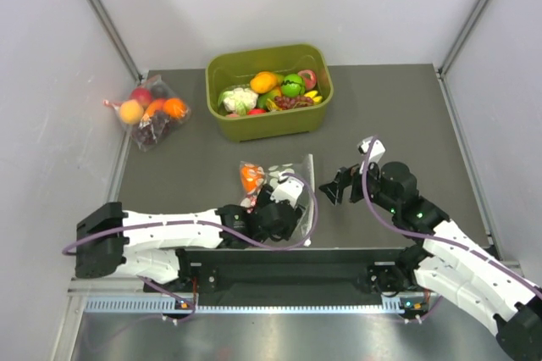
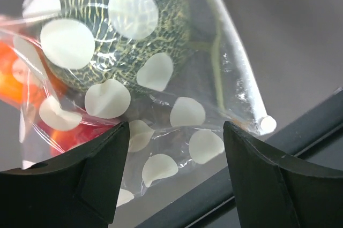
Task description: Open the zip-top bag and remove the fake food
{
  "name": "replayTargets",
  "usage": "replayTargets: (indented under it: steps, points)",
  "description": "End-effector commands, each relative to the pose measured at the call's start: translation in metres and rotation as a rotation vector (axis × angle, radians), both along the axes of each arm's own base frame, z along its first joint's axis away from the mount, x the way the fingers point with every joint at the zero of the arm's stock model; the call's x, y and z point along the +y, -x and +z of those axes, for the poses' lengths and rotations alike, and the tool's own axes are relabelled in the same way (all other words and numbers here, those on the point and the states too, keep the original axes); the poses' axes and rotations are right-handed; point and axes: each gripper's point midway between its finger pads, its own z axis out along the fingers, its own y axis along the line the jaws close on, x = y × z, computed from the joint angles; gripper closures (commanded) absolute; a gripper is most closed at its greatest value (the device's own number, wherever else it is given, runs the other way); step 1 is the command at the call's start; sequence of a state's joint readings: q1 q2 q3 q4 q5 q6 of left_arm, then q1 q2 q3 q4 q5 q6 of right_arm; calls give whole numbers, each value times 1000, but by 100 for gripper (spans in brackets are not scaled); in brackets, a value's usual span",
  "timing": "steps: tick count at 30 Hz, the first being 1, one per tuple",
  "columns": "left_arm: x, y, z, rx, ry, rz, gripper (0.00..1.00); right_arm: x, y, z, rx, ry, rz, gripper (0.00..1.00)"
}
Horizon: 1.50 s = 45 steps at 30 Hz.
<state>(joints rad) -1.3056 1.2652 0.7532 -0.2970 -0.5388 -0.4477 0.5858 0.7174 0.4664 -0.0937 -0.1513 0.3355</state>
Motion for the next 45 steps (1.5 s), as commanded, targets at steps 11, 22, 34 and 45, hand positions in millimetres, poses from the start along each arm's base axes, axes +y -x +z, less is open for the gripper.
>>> replayTargets:
  steps: [11,22,34,45]
  points:
    - [10,-23,-42,-32,-129,217,68,3,14,-2,11,-36,54,3]
    - [19,-41,-1,-68,22,215,100,42,40,-24,99,-146,230,3]
    - [17,-37,17,-38,151,59,100,59,48,-69,222,-113,142,8]
    - [18,-31,17,-37,161,31,100,79,50,-78,221,-200,215,20]
